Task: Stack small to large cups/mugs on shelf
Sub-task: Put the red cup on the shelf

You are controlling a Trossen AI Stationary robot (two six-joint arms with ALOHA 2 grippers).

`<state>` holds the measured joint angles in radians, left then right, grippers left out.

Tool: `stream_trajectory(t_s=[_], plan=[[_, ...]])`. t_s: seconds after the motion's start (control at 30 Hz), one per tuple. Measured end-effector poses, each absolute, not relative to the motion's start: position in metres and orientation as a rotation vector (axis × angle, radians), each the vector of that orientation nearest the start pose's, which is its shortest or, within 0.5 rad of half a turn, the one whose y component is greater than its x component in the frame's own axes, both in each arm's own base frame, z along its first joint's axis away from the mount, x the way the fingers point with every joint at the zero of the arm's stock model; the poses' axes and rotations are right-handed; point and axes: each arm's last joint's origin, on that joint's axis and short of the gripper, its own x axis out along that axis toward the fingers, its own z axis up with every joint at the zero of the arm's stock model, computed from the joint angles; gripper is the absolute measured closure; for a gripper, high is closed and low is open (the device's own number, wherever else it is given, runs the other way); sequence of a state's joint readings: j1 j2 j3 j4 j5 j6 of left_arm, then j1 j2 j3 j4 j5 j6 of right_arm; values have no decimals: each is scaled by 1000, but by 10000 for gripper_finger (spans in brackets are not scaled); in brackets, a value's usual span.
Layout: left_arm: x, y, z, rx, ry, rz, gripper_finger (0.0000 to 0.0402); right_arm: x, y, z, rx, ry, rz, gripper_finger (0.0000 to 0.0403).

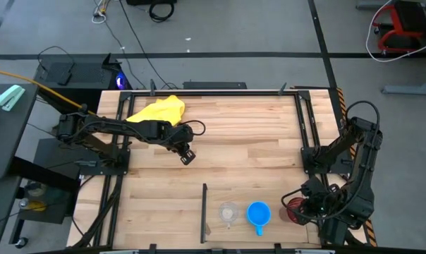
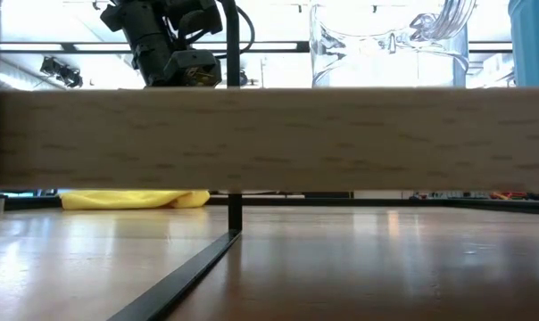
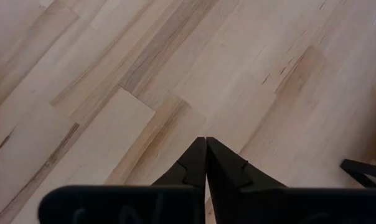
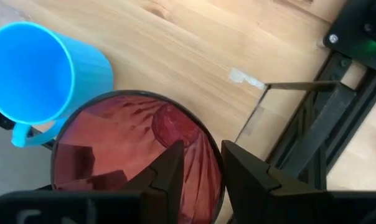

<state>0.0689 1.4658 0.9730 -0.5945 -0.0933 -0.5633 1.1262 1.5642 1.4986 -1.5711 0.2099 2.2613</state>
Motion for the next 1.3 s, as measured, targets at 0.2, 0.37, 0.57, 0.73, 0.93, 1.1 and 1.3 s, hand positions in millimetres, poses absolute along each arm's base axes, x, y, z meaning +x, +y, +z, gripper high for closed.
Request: stream_trajectory(t_s=[0.2, 0.37, 0.57, 0.73, 0.93, 1.1, 1.3], plan=[[281, 22, 217, -492, 1016, 447, 379, 124, 229, 316, 827, 1108, -884, 290], [281, 22, 217, -492, 1016, 447, 388, 128, 227, 316, 841, 1099, -900, 290], [281, 22, 217, -492, 1016, 447, 383, 135, 220, 304, 815, 1072, -955, 288], [281, 22, 217, -492, 1017, 446, 378, 135, 219, 304, 806, 1051, -949, 288], [281, 22, 217, -491, 1018, 446, 388, 137, 220, 308, 830, 1051, -947, 288], [281, 22, 217, -491, 1019, 447, 390, 136, 221, 311, 842, 1059, -933, 288], [281, 22, 217, -491, 1018, 447, 382, 136, 221, 311, 844, 1058, -939, 288]])
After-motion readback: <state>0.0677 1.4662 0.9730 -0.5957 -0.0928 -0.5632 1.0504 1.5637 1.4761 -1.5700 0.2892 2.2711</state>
